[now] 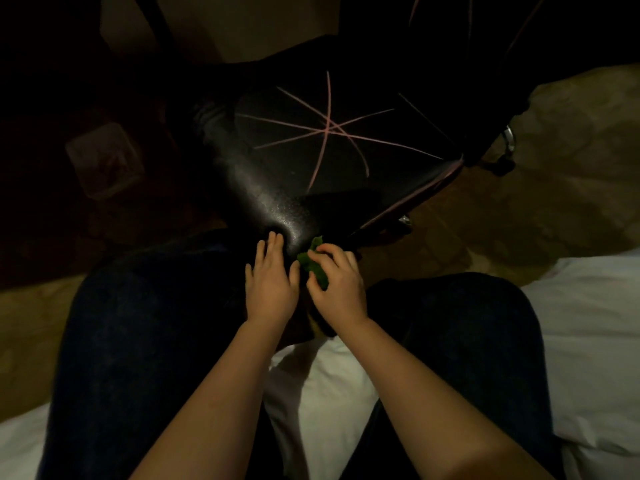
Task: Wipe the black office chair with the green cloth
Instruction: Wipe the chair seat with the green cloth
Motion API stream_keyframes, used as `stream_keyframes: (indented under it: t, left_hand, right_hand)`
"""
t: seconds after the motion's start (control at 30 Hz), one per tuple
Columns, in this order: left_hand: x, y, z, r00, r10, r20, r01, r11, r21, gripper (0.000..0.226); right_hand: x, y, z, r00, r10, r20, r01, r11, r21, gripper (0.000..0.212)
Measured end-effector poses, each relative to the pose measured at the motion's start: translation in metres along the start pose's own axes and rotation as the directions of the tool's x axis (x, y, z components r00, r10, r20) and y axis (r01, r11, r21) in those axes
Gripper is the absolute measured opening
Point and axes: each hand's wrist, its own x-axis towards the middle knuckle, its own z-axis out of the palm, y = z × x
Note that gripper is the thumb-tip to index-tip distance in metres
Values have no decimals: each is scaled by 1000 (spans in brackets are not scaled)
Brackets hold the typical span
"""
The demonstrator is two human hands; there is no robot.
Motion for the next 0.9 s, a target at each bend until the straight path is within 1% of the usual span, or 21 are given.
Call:
stream_keyframes:
  t: [0.17,0.27,0.37,0.43,0.5,0.6,0.67,0.73,0.9]
  left_hand:
    - [1,-4,-4,1000,3,-16,-3,999,34,62]
    - [2,-8,-6,999,11,-39,-6,993,120,65]
    - [3,-10,-7,998,18,-52,-10,989,145,66]
    - [4,-10,-8,999,12,-45,-6,992,126,65]
    - [5,-11,-8,999,1,-37,3,995,101,65]
    - [7,-12,-8,1000,-9,-29,11,998,64,65]
    - [8,-12,-8,1000,-16,-24,16,1000,25,64]
    - [9,-13,-9,999,-28,-22,28,1000,-8,64]
    - [11,-13,-10,999,-29,-24,28,999,-35,64]
  right_hand:
    - [-1,5,7,996,-79,-49,74,992,-100,39]
    - [4,13,5,988,-125,-92,113,986,-122,36]
    - [10,24,0,984,-145,-100,127,978,-165,34]
    - [16,33,-5,991,-80,-106,62,985,-163,35]
    - [24,45,-13,988,48,-149,-67,990,-126,38]
    - [40,68,-28,942,249,-224,-269,961,-65,37]
    - [45,77,-34,913,330,-242,-348,937,-39,36]
    - [46,77,-35,912,320,-258,-340,940,-35,34]
    - [45,64,-34,922,211,-324,-237,971,-41,30]
